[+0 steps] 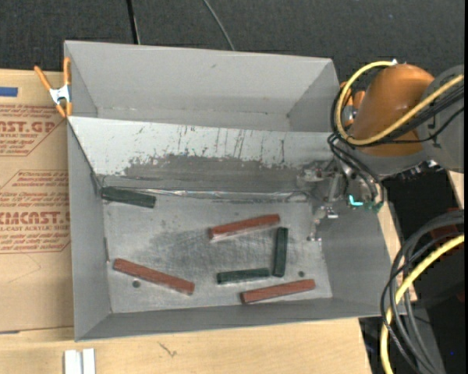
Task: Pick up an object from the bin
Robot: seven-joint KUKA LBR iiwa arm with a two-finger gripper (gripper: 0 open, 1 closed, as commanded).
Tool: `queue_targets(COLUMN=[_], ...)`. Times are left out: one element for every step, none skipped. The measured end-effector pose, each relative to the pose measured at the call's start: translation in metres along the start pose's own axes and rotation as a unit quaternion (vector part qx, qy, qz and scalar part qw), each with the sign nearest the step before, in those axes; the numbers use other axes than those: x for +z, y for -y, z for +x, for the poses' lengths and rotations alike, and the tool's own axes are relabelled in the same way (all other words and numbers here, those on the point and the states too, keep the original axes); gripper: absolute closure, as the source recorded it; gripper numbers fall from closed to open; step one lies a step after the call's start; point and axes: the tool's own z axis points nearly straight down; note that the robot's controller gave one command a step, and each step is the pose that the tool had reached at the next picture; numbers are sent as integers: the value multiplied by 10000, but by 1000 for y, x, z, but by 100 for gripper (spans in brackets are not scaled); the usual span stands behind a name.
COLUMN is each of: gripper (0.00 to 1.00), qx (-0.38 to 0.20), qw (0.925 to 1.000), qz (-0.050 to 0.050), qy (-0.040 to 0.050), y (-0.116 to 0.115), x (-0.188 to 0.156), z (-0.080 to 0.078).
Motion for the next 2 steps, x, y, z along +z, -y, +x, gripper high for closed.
queue_targets(gripper=[0,100], qx=[-6,-736], qw=[10000,9972], qz=[6,-3], qy=[35,101], y=[0,-52], x=[-4,60], z=[-2,0])
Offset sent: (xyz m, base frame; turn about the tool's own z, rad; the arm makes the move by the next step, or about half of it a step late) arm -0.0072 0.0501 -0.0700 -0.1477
